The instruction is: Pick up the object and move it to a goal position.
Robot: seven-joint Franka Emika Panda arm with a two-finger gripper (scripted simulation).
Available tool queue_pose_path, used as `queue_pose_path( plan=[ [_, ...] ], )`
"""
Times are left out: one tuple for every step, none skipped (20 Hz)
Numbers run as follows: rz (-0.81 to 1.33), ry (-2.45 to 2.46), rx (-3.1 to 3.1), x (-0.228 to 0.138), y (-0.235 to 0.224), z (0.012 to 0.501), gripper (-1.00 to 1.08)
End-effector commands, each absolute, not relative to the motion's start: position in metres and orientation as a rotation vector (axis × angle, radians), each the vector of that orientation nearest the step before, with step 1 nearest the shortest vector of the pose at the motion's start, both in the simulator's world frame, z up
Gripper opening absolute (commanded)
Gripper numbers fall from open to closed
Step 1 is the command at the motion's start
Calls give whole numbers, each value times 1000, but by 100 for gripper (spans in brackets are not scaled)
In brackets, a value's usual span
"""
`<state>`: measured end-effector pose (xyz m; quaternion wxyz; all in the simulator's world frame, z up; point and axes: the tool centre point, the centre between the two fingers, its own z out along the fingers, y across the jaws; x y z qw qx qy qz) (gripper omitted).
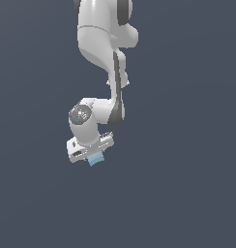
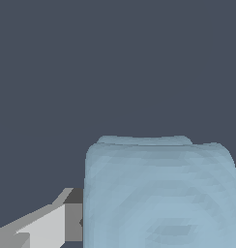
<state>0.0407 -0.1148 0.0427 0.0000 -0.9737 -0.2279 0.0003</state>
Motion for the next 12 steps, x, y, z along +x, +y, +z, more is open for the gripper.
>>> queue_pose_path(
  plan=[
    [0, -717, -3059, 36, -107, 45, -100],
    [0, -717, -3059, 33, -103, 46, -100],
    [0, -717, -3059, 31, -98, 47, -100],
    [0, -717, -3059, 28, -93, 49, -100],
    [0, -717, -3059, 24, -88, 50, -100],
    [0, -717, -3059, 21, -82, 52, -100],
    [0, -717, -3059, 17, -76, 53, -100],
    [0, -717, -3059, 12, -69, 55, -100],
    [0, -717, -3059, 8, -61, 57, -100],
    [0, -717, -3059, 3, -53, 59, -100],
    [0, -718, -3059, -3, -44, 62, -100],
    [0, -718, -3059, -8, -35, 64, -100]
  ],
)
